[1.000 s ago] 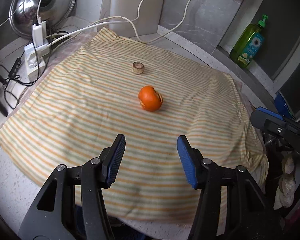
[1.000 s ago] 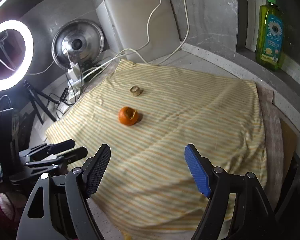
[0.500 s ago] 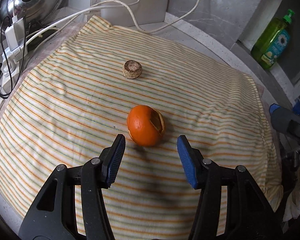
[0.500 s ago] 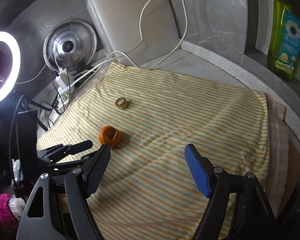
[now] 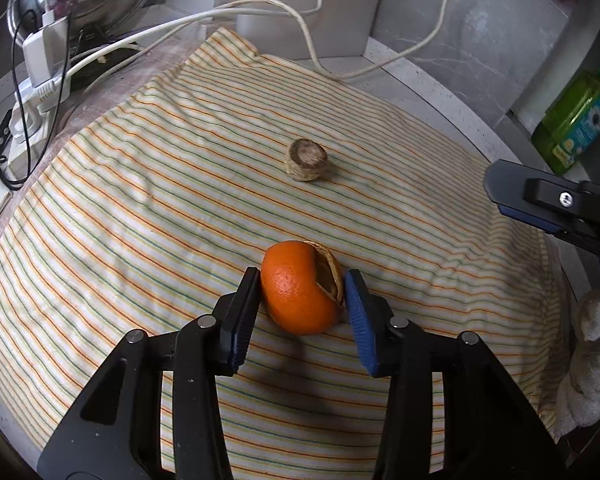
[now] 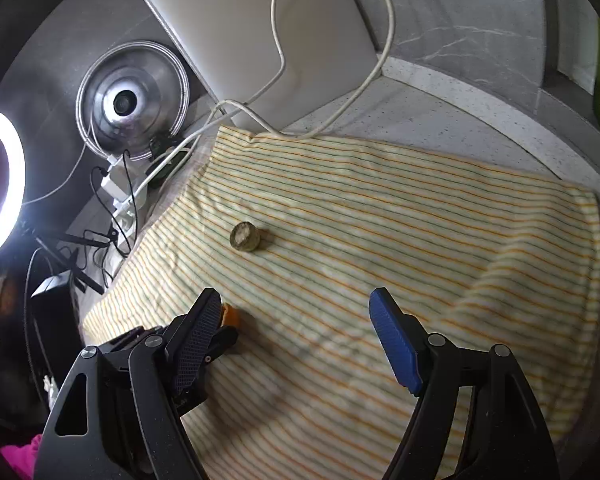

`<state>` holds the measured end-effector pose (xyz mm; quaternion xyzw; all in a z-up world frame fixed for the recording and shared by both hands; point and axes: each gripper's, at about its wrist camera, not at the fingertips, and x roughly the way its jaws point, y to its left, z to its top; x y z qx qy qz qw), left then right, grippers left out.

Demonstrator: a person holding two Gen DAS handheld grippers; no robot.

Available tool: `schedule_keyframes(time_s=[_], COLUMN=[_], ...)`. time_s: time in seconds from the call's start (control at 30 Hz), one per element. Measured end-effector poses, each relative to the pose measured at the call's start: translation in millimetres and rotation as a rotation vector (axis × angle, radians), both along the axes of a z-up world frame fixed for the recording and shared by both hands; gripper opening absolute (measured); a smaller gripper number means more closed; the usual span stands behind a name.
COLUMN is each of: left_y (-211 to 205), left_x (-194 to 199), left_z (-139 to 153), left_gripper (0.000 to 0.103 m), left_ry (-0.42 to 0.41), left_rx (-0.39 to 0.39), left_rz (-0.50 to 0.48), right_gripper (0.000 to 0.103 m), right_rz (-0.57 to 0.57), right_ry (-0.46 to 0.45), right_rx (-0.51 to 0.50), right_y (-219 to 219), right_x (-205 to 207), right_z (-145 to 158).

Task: Collect trash
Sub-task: 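Move the left tool to the orange peel while the right tool reaches the cork, then grasp the orange peel with the left tool while the right tool grasps the cork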

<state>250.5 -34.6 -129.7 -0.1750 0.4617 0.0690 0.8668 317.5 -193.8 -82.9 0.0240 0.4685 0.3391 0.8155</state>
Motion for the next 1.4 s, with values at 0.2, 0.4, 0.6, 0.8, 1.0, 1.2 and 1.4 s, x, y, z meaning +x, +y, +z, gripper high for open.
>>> schedule_keyframes(time_s=[0.2, 0.4, 0.6, 0.8, 1.0, 1.2, 1.4], left_y=[19, 30, 35, 46, 57, 63, 63], left_x=[-11, -27, -42, -53, -59, -62, -63], left_z=[3, 7, 11, 14, 11, 12, 18], left_gripper=[0.042, 0.042, 0.042, 0.042, 0.042, 0.041, 0.041], left_ry=[-0.01, -0.007, -0.005, -0.018, -0.016, -0.019, -0.033], left_rx=[-0.028, -0.018, -0.01, -0.063, -0.108, -0.111, -0.102], left_rz=[0.06, 0.086, 0.092, 0.103, 0.129, 0.144, 0.143], right_gripper=[0.076, 0.076, 0.076, 0.076, 0.061, 0.028, 0.028], right_rz=[0.066, 0.146, 0.188, 0.207, 0.226, 0.244, 0.23], right_ry=[-0.009, -0.022, -0.019, -0.066, -0.097, -0.178, -0.168], right_rx=[-0.009, -0.042, -0.091, -0.161, -0.222, -0.296, -0.264], right_y=[30, 67, 98, 123, 139, 149, 142], right_x=[13, 24, 33, 37, 37, 30, 33], right_z=[-4, -16, -34, -43, -51, -55, -49])
